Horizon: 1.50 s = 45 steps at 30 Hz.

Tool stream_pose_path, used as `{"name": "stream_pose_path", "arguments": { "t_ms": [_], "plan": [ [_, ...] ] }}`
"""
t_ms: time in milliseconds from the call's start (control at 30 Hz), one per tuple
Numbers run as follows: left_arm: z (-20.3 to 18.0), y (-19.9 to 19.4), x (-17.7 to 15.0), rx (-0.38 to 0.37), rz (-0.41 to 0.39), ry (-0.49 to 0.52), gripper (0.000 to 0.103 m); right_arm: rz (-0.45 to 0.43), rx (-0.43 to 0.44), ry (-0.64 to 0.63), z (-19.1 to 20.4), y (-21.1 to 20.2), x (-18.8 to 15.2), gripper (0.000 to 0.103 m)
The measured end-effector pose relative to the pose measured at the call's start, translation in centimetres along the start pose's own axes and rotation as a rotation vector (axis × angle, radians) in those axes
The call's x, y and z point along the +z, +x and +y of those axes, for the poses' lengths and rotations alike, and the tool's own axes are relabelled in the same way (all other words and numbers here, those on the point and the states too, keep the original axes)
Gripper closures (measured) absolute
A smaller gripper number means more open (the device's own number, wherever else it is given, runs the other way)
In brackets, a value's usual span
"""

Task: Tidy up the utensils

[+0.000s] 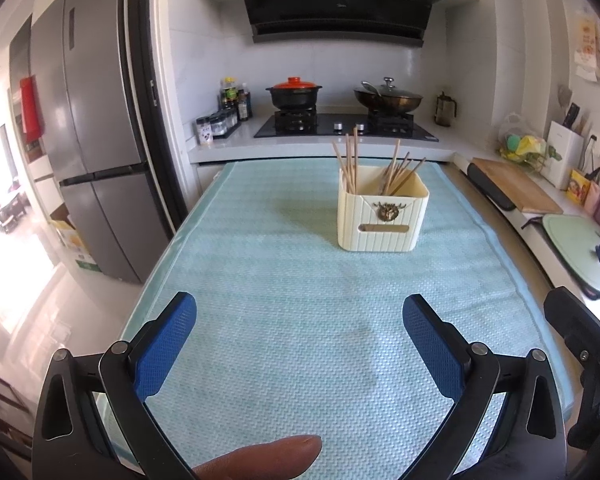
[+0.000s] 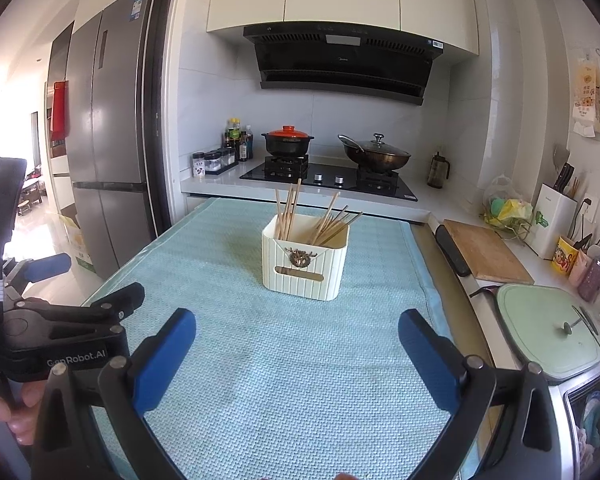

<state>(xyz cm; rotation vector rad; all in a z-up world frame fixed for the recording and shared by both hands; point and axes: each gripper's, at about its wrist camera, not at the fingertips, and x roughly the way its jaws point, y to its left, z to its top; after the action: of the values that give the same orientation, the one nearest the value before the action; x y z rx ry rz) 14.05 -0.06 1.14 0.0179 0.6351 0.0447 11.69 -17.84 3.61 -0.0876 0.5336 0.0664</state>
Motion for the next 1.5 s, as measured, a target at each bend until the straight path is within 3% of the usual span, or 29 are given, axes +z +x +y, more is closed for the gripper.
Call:
{"name": "stream_pose_path", "arguments": {
  "t_ms": [1500],
  "plan": [
    [0.31, -0.50, -0.28, -0.017, 0.009, 0.000, 0.000, -0.002, 0.005, -0.007, -0.10, -0.47, 0.19, 0.000]
  ]
}}
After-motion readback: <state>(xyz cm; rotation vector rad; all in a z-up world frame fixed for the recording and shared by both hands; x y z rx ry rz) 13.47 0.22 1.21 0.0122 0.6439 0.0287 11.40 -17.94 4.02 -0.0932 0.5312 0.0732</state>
